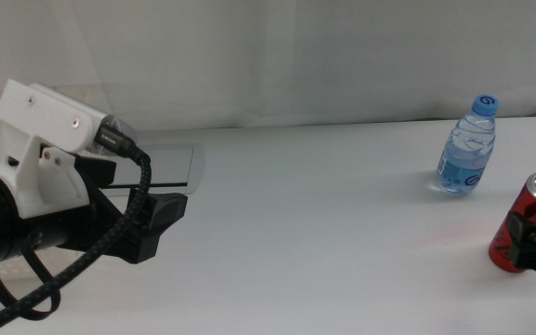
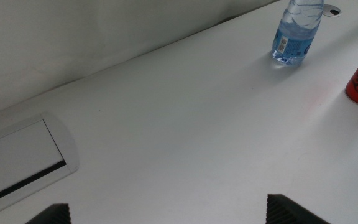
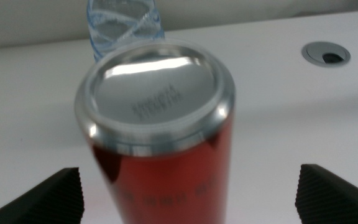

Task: Use arms to grab the bottles and put them into the dustbin to the left of the table.

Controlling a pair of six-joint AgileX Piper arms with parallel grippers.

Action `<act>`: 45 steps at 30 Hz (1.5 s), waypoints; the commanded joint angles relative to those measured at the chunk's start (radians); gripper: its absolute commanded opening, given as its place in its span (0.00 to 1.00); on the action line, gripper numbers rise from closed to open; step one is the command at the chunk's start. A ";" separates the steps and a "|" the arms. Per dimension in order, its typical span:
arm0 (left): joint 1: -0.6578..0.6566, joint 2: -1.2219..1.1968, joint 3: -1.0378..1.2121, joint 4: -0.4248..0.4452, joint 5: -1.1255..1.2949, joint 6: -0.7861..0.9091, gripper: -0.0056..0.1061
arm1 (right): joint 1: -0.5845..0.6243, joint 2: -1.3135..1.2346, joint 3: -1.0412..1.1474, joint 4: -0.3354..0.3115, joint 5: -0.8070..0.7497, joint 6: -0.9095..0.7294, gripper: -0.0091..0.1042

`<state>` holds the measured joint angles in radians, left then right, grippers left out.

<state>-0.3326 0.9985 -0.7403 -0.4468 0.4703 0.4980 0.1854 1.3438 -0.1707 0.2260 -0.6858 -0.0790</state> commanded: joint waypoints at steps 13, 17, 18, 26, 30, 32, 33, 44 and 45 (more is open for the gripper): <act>-0.005 -0.007 0.006 -0.013 -0.007 0.003 0.79 | 0.002 0.141 -0.081 -0.015 -0.016 0.002 0.61; -0.005 -0.007 0.006 -0.013 -0.007 0.003 0.79 | 0.002 0.156 -0.081 -0.015 -0.031 0.002 0.35; -0.005 -0.007 0.006 -0.013 -0.007 0.003 0.79 | 0.002 0.159 -0.081 -0.015 -0.031 0.002 0.28; -0.005 -0.007 0.006 -0.013 -0.007 0.006 0.79 | 0.004 0.110 -0.115 -0.143 -0.012 0.065 0.06; -0.005 -0.007 0.006 -0.013 -0.007 0.006 0.79 | 0.023 0.039 -0.183 -0.306 0.064 0.197 0.06; -0.005 -0.007 0.006 -0.013 -0.007 0.006 0.79 | 0.060 0.013 -0.222 -0.376 0.104 0.261 0.06; -0.005 -0.007 0.006 -0.013 -0.007 0.006 0.79 | 0.091 0.006 -0.245 -0.395 0.127 0.278 0.06; -0.005 -0.007 0.006 -0.013 -0.009 0.009 0.79 | 0.434 0.152 -0.403 -0.397 0.186 0.289 0.06; -0.005 -0.007 0.006 -0.013 -0.009 0.009 0.79 | 0.452 0.180 -0.417 -0.397 0.186 0.289 0.06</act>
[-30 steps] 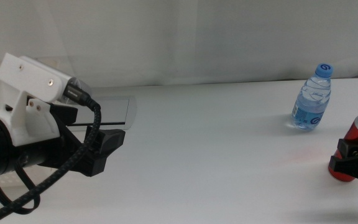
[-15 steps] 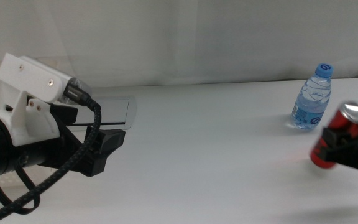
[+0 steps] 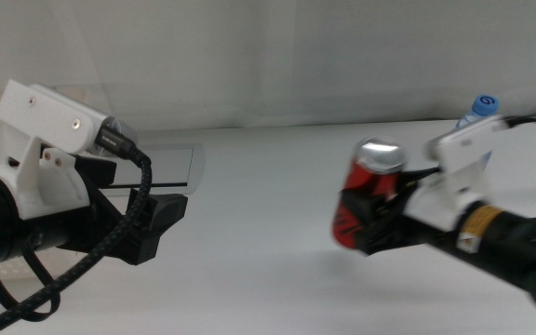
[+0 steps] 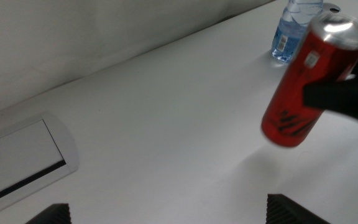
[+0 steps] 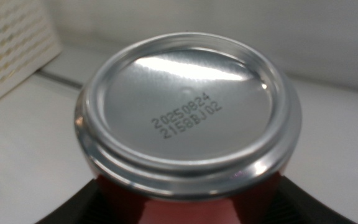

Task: Use arms to grab the bottles and put them into the dustbin to the left of the table.

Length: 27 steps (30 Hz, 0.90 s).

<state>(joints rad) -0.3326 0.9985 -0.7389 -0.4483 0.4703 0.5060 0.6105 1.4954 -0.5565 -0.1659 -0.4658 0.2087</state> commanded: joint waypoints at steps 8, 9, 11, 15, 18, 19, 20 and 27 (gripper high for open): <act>-0.005 -0.007 0.005 -0.012 -0.009 0.001 0.79 | 0.100 0.198 -0.109 -0.005 0.026 -0.049 0.06; -0.005 -0.007 0.005 -0.012 -0.009 0.001 0.79 | 0.100 0.203 -0.109 -0.005 0.026 -0.049 0.06; -0.005 -0.007 0.005 -0.012 -0.009 0.001 0.79 | 0.100 0.208 -0.109 -0.005 0.026 -0.049 0.06; -0.005 -0.007 0.005 -0.012 -0.009 0.001 0.77 | 0.100 0.208 -0.109 -0.005 0.026 -0.051 0.06; -0.005 -0.007 0.005 -0.012 -0.013 0.001 0.77 | 0.100 0.208 -0.109 -0.008 0.037 -0.041 0.30; -0.005 -0.007 0.005 -0.012 -0.013 0.001 0.77 | 0.100 0.208 -0.109 -0.008 0.035 -0.023 0.79; -0.005 -0.007 0.005 -0.012 -0.013 0.001 0.77 | 0.100 0.207 -0.109 -0.008 0.039 -0.022 0.87; -0.005 -0.007 0.005 -0.012 -0.013 0.001 0.77 | 0.102 0.130 -0.109 -0.008 0.119 -0.022 0.99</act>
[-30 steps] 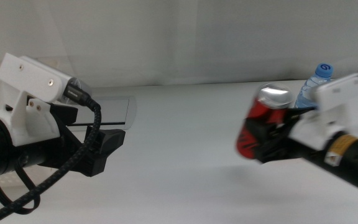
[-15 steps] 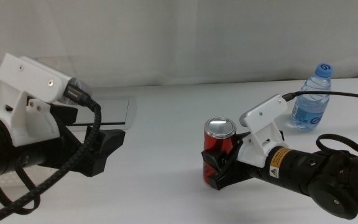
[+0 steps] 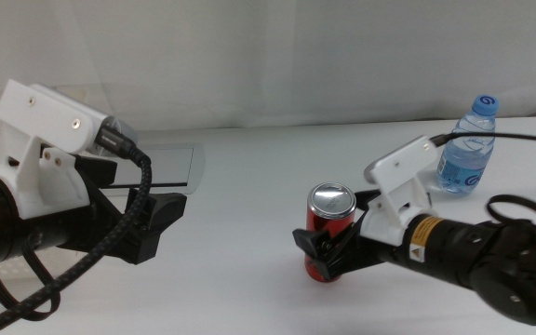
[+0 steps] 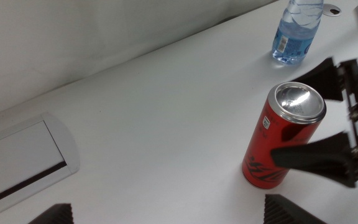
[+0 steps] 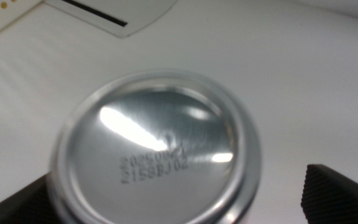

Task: Use arms to grab the bottles and put them into the dustbin to the left of the table.

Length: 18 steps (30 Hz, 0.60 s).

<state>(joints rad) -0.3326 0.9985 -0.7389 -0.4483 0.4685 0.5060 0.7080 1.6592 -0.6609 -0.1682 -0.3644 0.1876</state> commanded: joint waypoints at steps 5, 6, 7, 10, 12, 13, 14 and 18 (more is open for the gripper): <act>-0.005 -0.007 0.005 -0.012 -0.013 0.001 0.77 | 0.005 -0.180 -0.005 -0.005 0.126 -0.001 0.99; -0.005 -0.007 0.005 -0.012 -0.013 0.001 0.77 | 0.005 -0.220 -0.005 -0.005 0.162 -0.001 0.99; -0.005 -0.007 0.005 -0.012 -0.013 0.001 0.77 | 0.005 -0.263 -0.005 -0.005 0.195 -0.001 0.99; -0.005 -0.007 0.005 -0.012 -0.013 0.001 0.77 | 0.000 -0.390 -0.005 -0.005 0.334 -0.013 0.99; -0.005 -0.007 0.005 -0.012 -0.013 0.001 0.77 | -0.013 -0.479 -0.005 -0.019 0.432 -0.013 0.99; -0.005 -0.007 0.005 -0.012 -0.015 0.012 0.77 | -0.055 -0.596 -0.005 -0.033 0.577 -0.013 0.99; -0.005 -0.007 0.005 -0.012 -0.015 0.024 0.77 | -0.071 -0.635 -0.005 -0.043 0.623 -0.013 0.99; -0.005 -0.007 0.005 -0.012 -0.015 0.052 0.77 | -0.154 -0.771 -0.005 -0.105 0.847 -0.013 0.99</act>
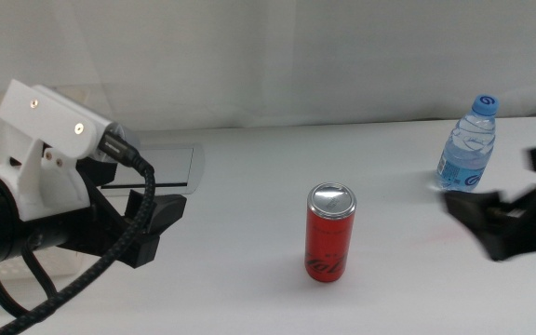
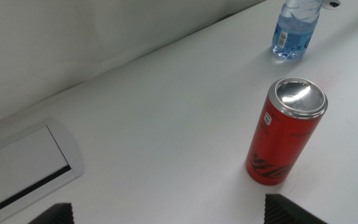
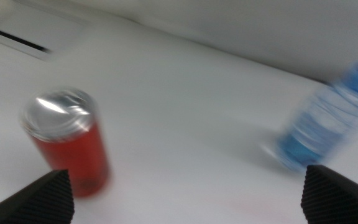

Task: Use arms to grab the bottles and put them into the dustbin to the left of the table.

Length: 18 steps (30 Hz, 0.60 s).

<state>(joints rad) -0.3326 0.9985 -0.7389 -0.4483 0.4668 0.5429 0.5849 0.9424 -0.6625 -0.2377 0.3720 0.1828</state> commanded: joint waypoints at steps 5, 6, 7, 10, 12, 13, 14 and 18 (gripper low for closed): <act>-0.013 -0.007 0.005 -0.071 -0.013 0.057 0.77 | -0.104 -0.210 -0.003 -0.065 0.290 0.002 0.99; -0.025 -0.007 0.005 -0.084 -0.013 0.073 0.77 | -0.113 -0.242 -0.003 -0.065 0.313 0.002 0.99; -0.044 -0.007 0.005 -0.091 -0.013 0.108 0.77 | -0.118 -0.274 -0.003 -0.065 0.333 0.006 0.99; -0.123 -0.007 0.005 -0.091 -0.023 0.121 0.77 | -0.118 -0.360 -0.003 -0.079 0.361 0.053 0.99; -0.178 -0.007 0.005 -0.086 -0.031 0.137 0.77 | -0.118 -0.398 -0.003 -0.086 0.366 0.057 0.99; -0.207 -0.007 0.005 -0.082 -0.039 0.144 0.77 | -0.118 -0.416 -0.003 -0.091 0.371 0.057 0.99; -0.231 -0.007 0.009 -0.082 -0.055 0.151 0.77 | -0.118 -0.427 -0.003 -0.098 0.374 0.065 0.99; -0.319 -0.007 0.059 -0.082 -0.187 0.156 0.77 | -0.118 -0.451 -0.003 -0.129 0.408 0.108 0.99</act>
<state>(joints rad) -0.6166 0.9985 -0.7020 -0.5205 0.3445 0.6965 0.4745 0.5010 -0.6625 -0.3450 0.7617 0.2766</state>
